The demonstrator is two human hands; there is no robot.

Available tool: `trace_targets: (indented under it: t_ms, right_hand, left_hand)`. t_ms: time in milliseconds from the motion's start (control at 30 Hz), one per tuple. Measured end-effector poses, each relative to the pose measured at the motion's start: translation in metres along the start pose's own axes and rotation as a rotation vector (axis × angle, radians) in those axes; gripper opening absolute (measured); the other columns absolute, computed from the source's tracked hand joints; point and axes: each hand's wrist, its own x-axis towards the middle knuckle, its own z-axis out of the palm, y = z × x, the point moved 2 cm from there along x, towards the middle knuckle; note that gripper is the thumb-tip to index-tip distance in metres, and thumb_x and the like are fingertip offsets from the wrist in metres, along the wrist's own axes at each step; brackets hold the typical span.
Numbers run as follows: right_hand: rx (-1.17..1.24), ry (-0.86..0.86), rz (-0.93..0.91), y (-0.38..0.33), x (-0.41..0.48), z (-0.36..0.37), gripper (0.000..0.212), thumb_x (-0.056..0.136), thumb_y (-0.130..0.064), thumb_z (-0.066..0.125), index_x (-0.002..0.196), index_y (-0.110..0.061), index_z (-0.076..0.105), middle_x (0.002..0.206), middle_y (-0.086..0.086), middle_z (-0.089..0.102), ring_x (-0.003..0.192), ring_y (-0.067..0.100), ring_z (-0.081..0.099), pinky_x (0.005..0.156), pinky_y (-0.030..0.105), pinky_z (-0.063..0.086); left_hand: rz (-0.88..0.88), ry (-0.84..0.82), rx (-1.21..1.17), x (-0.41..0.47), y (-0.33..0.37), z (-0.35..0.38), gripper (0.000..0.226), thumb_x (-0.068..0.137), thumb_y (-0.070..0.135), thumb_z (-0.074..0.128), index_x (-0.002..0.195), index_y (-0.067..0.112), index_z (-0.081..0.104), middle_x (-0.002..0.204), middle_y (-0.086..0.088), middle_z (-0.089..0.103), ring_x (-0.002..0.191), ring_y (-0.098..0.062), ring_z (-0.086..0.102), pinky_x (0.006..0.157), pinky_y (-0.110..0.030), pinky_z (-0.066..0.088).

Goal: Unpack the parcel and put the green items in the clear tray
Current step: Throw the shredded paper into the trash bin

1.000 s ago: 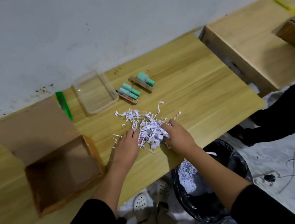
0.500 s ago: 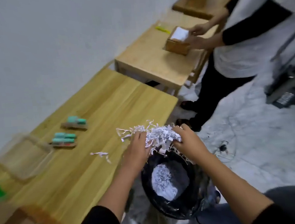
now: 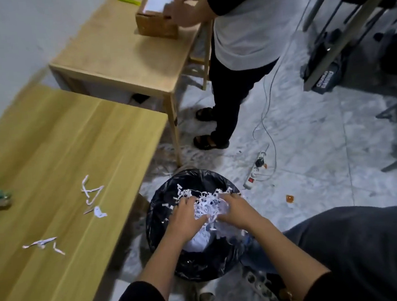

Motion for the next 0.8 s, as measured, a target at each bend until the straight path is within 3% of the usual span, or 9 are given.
trace_targets:
  t_ms: [100, 200, 367, 467, 600, 700, 800]
  right_hand:
    - [0.01, -0.023, -0.011, 0.002, 0.004, 0.004, 0.072, 0.082, -0.029, 0.066, 0.144, -0.021, 0.03, 0.149, 0.013, 0.031, 0.135, 0.029, 0.034, 0.108, 0.037, 0.032]
    - [-0.011, -0.019, -0.042, 0.0, 0.005, 0.006, 0.065, 0.083, -0.025, 0.065, 0.141, -0.018, 0.035, 0.143, 0.013, 0.04, 0.129, 0.027, 0.042, 0.103, 0.033, 0.036]
    - [-0.016, 0.022, -0.08, -0.019, -0.001, 0.0, 0.058, 0.086, -0.023, 0.059, 0.14, -0.014, 0.037, 0.142, 0.013, 0.041, 0.129, 0.028, 0.042, 0.103, 0.036, 0.039]
    - [0.006, 0.119, -0.166, -0.052, -0.005, -0.011, 0.05, 0.087, -0.019, 0.056, 0.135, -0.012, 0.044, 0.136, 0.012, 0.049, 0.123, 0.025, 0.048, 0.098, 0.032, 0.04]
    - [0.052, 0.211, -0.392, -0.118, -0.004, -0.014, 0.041, 0.091, -0.02, 0.051, 0.132, -0.015, 0.048, 0.136, 0.005, 0.052, 0.127, 0.021, 0.046, 0.104, 0.031, 0.036]
    - [0.006, 0.162, -0.549, -0.17, 0.002, 0.006, 0.041, 0.095, -0.028, 0.046, 0.135, -0.019, 0.042, 0.139, 0.001, 0.045, 0.13, 0.018, 0.04, 0.103, 0.03, 0.034]
    - [-0.05, 0.085, -0.655, -0.214, 0.015, 0.036, 0.047, 0.096, -0.032, 0.044, 0.139, -0.018, 0.034, 0.145, 0.002, 0.036, 0.134, 0.018, 0.034, 0.107, 0.031, 0.032]
  left_hand:
    - [0.016, -0.028, 0.002, 0.002, -0.002, 0.007, 0.056, 0.088, 0.038, 0.056, 0.136, 0.016, 0.037, 0.14, -0.005, 0.036, 0.125, -0.026, 0.043, 0.101, -0.042, 0.04]
    - [0.069, -0.02, 0.01, 0.0, -0.001, 0.008, 0.041, 0.092, 0.033, 0.049, 0.128, 0.014, 0.046, 0.135, -0.004, 0.042, 0.122, -0.024, 0.046, 0.1, -0.039, 0.04]
    - [0.112, 0.038, -0.026, -0.012, -0.002, -0.01, 0.035, 0.095, 0.03, 0.045, 0.126, 0.014, 0.049, 0.13, -0.002, 0.046, 0.117, -0.02, 0.049, 0.097, -0.036, 0.042]
    - [0.142, 0.201, -0.142, -0.027, -0.008, -0.044, 0.032, 0.096, 0.027, 0.044, 0.123, 0.012, 0.052, 0.124, -0.002, 0.051, 0.114, -0.018, 0.051, 0.093, -0.027, 0.041]
    - [0.146, 0.508, -0.258, -0.057, -0.038, -0.099, 0.026, 0.095, 0.023, 0.044, 0.116, 0.014, 0.056, 0.116, -0.001, 0.056, 0.11, -0.015, 0.052, 0.091, -0.025, 0.04]
    - [0.038, 0.77, -0.36, -0.09, -0.086, -0.127, 0.031, 0.09, 0.03, 0.042, 0.112, 0.015, 0.057, 0.115, -0.003, 0.058, 0.109, -0.019, 0.054, 0.09, -0.031, 0.044]
    - [-0.18, 0.974, -0.393, -0.135, -0.145, -0.131, 0.036, 0.09, 0.032, 0.04, 0.116, 0.011, 0.056, 0.118, -0.008, 0.057, 0.112, -0.022, 0.052, 0.094, -0.032, 0.041]
